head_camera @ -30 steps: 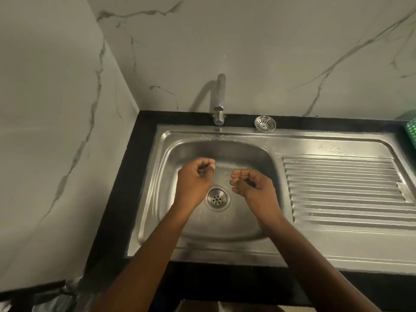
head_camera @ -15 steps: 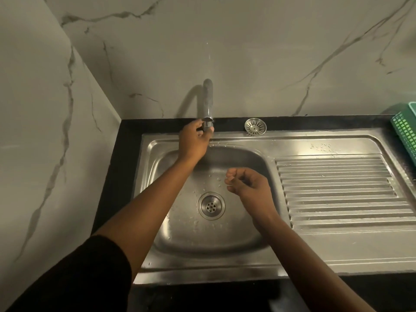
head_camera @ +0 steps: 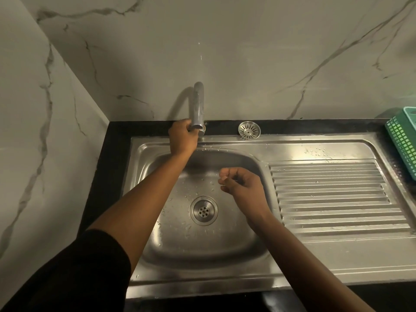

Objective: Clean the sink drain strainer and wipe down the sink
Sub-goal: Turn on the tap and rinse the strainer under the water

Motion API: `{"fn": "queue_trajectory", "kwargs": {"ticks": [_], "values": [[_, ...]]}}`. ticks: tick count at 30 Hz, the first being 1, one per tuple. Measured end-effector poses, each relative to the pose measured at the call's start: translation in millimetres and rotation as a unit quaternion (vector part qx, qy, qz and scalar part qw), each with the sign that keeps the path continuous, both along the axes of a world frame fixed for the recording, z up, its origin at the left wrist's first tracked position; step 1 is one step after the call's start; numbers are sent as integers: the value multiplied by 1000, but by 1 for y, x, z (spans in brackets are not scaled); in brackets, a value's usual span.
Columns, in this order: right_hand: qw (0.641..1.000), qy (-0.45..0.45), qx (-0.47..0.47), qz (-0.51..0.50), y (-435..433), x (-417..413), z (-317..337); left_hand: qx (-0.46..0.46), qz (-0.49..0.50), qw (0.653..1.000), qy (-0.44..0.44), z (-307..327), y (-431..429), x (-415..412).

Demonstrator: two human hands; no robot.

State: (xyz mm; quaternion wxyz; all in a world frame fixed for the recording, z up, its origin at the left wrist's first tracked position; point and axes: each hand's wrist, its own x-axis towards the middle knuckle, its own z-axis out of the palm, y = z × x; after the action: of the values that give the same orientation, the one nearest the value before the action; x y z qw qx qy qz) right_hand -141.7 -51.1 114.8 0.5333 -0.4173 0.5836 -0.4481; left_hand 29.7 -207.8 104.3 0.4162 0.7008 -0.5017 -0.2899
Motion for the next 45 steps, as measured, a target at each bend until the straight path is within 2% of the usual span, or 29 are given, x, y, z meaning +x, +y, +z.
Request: {"fn": "queue_trajectory", "kwargs": {"ticks": [12, 16, 19, 23, 28, 32, 35, 39, 45], "values": [[999, 36, 36, 2, -51, -10, -25, 45, 5, 993, 110, -10, 11, 17], [989, -17, 110, -100, -100, -24, -40, 86, 0, 987, 135, -21, 43, 24], [958, -93, 176, -207, -134, -36, -45, 101, 4, 983, 152, -30, 70, 30], [934, -105, 226, -256, -163, -50, -52, 102, 22, 980, 170, -37, 99, 36], [929, -123, 244, -250, -182, -60, -58, 123, 35, 978, 165, -42, 117, 42], [931, -58, 244, -266, -184, -67, -62, 128, 36, 977, 166, -44, 121, 45], [937, -56, 231, -255, -183, -69, -62, 129, 31, 976, 171, -43, 119, 44], [952, -60, 216, -208, -174, -66, -57, 119, 21, 975, 189, -38, 111, 40], [983, 18, 150, -100, -130, -40, -42, 102, 12, 970, 219, -29, 92, 33]]}}
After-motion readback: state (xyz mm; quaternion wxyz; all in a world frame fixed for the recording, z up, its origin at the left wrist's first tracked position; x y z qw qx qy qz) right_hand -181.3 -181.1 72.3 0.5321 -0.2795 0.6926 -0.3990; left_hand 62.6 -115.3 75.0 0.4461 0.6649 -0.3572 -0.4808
